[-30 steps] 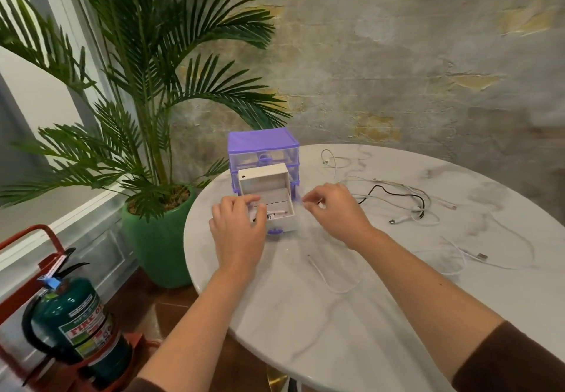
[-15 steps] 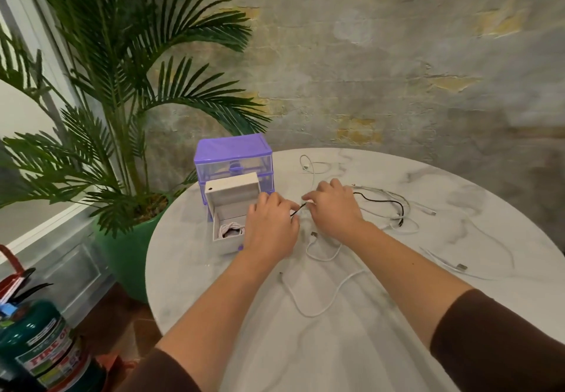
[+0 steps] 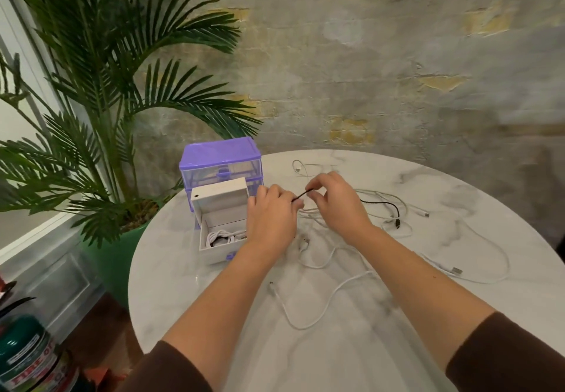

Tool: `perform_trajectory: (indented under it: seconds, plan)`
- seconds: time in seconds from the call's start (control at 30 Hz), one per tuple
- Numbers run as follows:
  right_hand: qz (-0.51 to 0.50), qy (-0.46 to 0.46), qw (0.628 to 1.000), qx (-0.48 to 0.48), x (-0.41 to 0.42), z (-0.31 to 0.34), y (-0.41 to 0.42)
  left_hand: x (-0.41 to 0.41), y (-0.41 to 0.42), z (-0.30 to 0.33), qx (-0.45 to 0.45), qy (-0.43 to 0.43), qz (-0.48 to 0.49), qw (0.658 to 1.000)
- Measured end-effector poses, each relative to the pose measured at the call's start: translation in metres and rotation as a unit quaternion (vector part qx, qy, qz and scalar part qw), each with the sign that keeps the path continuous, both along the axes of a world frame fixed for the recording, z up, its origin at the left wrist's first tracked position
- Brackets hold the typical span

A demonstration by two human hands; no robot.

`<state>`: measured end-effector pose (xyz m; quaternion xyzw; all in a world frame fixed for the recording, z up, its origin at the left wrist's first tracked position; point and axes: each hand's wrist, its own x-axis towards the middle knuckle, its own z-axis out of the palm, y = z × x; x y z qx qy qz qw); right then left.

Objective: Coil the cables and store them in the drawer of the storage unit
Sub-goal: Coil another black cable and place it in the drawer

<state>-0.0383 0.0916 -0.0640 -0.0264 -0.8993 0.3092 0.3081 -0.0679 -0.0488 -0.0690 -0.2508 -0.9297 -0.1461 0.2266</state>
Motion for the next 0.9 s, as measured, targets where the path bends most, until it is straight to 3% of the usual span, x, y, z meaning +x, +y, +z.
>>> perform_trajectory:
  seconds: [0.17, 0.23, 0.3, 0.4, 0.53, 0.6, 0.73, 0.9]
  plan:
    - [-0.019, -0.024, 0.997, -0.066, 0.005, 0.007, 0.008, 0.010, 0.009, 0.016, 0.176, -0.013, -0.106, 0.979]
    - [-0.036, -0.066, 0.997, -0.036, 0.006, 0.003, 0.015, 0.013, 0.012, 0.021, 0.292, -0.087, -0.169, 0.937]
    - [-0.039, -0.114, 0.993, 0.005, 0.007, -0.005, 0.022, 0.019, 0.013, 0.029, 0.407, -0.165, -0.213, 0.873]
    - [-0.046, -0.152, 0.987, 0.039, 0.009, -0.018, 0.031, 0.022, 0.009, 0.045, 0.504, -0.181, -0.235, 0.811]
    - [-0.081, -0.188, 0.978, 0.038, 0.011, -0.026, 0.041, 0.017, -0.001, 0.060, 0.554, -0.226, -0.204, 0.774]
    - [-0.086, -0.175, 0.981, -0.007, 0.013, -0.023, 0.043, 0.017, -0.003, 0.060, 0.565, -0.256, -0.199, 0.759]
    - [-0.059, -0.092, 0.978, -0.180, 0.022, -0.002, 0.045, 0.019, -0.001, 0.047, 0.558, -0.291, -0.173, 0.758]
    - [-0.039, 0.006, 0.922, -0.384, 0.034, 0.014, 0.049, 0.023, 0.008, 0.029, 0.566, -0.323, -0.167, 0.740]
